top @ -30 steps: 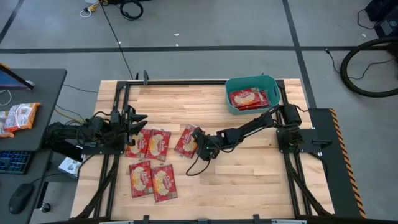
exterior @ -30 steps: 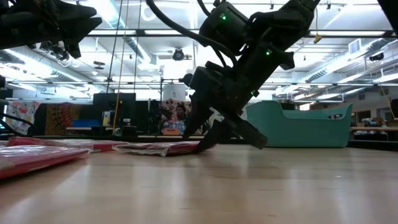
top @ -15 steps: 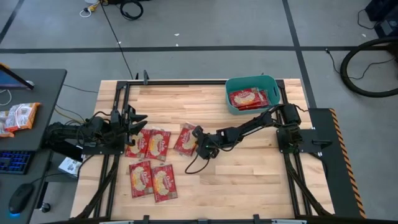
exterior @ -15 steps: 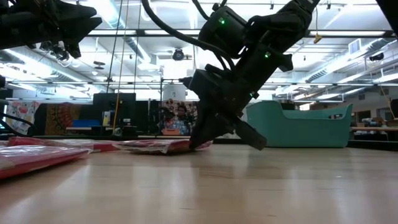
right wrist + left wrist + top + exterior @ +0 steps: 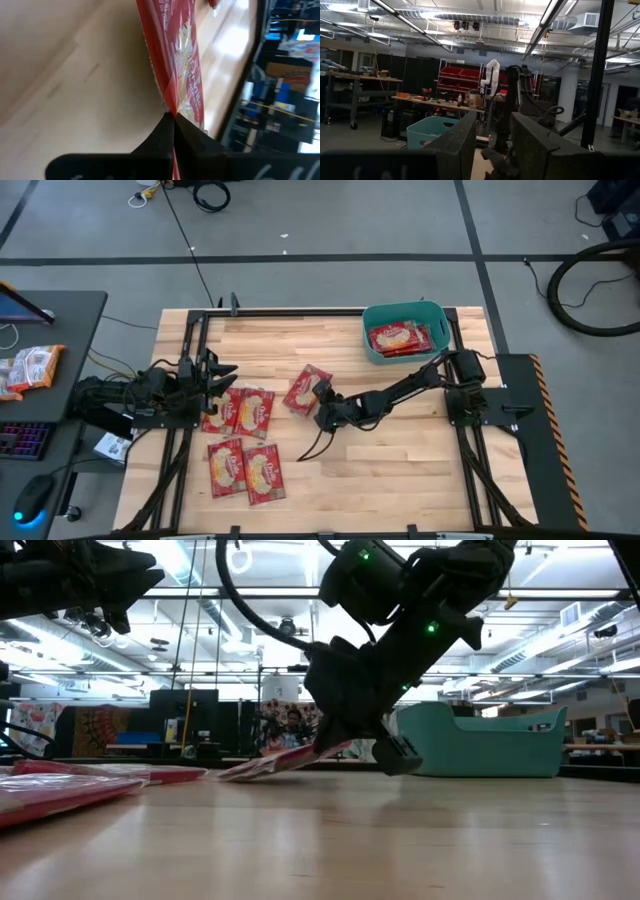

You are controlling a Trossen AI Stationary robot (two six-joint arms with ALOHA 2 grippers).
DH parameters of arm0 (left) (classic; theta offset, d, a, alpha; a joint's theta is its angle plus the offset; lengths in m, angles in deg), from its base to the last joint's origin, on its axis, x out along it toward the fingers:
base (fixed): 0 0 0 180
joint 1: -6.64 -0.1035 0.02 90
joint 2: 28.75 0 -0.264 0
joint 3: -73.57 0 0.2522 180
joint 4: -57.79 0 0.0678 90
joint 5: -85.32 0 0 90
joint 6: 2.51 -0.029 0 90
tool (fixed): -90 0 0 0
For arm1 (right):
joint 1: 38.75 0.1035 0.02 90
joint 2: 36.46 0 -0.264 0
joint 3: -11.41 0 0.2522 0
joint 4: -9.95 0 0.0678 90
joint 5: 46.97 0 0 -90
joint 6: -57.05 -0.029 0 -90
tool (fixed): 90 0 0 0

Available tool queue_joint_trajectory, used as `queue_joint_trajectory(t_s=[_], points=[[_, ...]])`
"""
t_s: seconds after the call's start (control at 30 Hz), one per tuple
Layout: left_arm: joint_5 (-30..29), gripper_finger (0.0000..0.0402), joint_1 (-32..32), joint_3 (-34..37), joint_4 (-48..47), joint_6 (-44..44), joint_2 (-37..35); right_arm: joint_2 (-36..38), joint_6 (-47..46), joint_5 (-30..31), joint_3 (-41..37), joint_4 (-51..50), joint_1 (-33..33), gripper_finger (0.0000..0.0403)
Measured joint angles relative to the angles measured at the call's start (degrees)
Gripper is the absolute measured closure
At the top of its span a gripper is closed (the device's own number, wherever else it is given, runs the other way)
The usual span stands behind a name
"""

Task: Sort popcorn bags into baskets
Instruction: Put the red popcorn bag into the green bin

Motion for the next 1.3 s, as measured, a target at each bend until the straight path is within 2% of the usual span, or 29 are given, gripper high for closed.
queue_joint_trajectory(t_s=[0.17, 0.3, 0.73, 0.87, 1.07, 1.17, 1.3], points=[[0.0, 0.0276, 0.0, 0.0, 0.0, 0.0, 0.0, 0.0, 2.9, 7.1, 0.0, 0.0, 0.5, 0.0400], [0.0, 0.0276, 0.0, 0.0, -0.1, 0.0, 0.0, 1.7, 1.1, 10.3, 0.0, -2.7, 0.2, 0.0400], [0.0, 0.0276, 0.0, 0.0, -0.3, 0.0, 0.0, 16.9, -2.6, 25.5, 0.0, -10.9, -1.2, 0.0402], [0.0, 0.0276, 0.0, 0.0, -0.3, 0.0, 0.0, 21.6, -11.7, 28.3, 0.0, -20.2, -2.6, 0.0402], [0.0, 0.0276, 0.0, 0.0, -0.5, -0.1, 0.0, 26.9, -33.8, 28.8, 0.0, -40.4, -5.6, 0.0402], [0.0, 0.0276, 0.0, 0.0, -0.5, -0.1, 0.0, 28.8, -43.2, 31.0, -1.8, -48.5, -6.8, 0.0402], [0.0, 0.0276, 0.0, 0.0, -0.4, -0.1, 0.0, 31.9, -50.4, 31.1, -7.0, -52.1, -8.4, 0.0402]])
